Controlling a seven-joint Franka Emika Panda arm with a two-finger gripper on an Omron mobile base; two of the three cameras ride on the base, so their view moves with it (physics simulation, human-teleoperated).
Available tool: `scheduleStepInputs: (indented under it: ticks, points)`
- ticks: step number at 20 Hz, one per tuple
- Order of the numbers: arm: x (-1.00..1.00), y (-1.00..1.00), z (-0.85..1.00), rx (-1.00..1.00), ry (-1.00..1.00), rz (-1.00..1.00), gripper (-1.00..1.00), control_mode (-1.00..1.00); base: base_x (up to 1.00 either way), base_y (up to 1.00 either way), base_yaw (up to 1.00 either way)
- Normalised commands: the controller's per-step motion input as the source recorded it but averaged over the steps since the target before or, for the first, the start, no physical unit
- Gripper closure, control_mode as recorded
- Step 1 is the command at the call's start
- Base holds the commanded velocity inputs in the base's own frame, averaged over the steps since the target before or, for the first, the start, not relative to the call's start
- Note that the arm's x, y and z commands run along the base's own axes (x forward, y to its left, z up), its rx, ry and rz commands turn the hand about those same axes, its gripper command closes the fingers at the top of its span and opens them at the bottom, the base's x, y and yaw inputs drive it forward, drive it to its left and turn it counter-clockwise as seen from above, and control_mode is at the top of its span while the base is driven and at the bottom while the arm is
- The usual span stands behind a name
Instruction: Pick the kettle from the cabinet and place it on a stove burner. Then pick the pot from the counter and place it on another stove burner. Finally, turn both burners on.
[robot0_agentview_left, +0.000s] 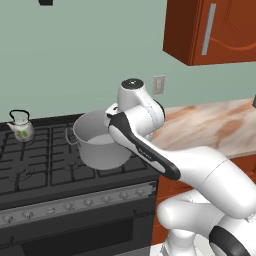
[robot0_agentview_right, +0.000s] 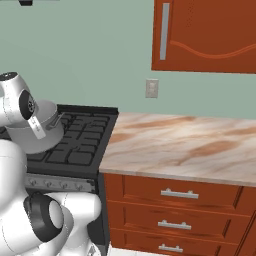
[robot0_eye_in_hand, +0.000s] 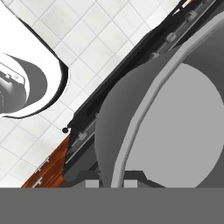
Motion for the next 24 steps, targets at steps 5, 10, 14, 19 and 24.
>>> scheduleStepInputs:
  ticks: [5,10,14,19,24]
  points:
    - [0.00,0.00,0.00,0.00,0.00,0.00,1.00,-1.00,0.00,0.00,0.00]
    - [0.00,0.03,0.00,0.00,0.00,0.00,1.00,-1.00,0.00,0.00,0.00]
    - [0.00,0.18,0.00,0.00,0.00,0.00,1.00,-1.00,0.00,0.00,0.00]
    - [0.00,0.43,0.00,0.00,0.00,0.00,1.00,-1.00,0.00,0.00,0.00]
    - [0.06,0.58,0.00,-0.02,0.00,0.00,1.00,-1.00,0.00,0.00,0.00]
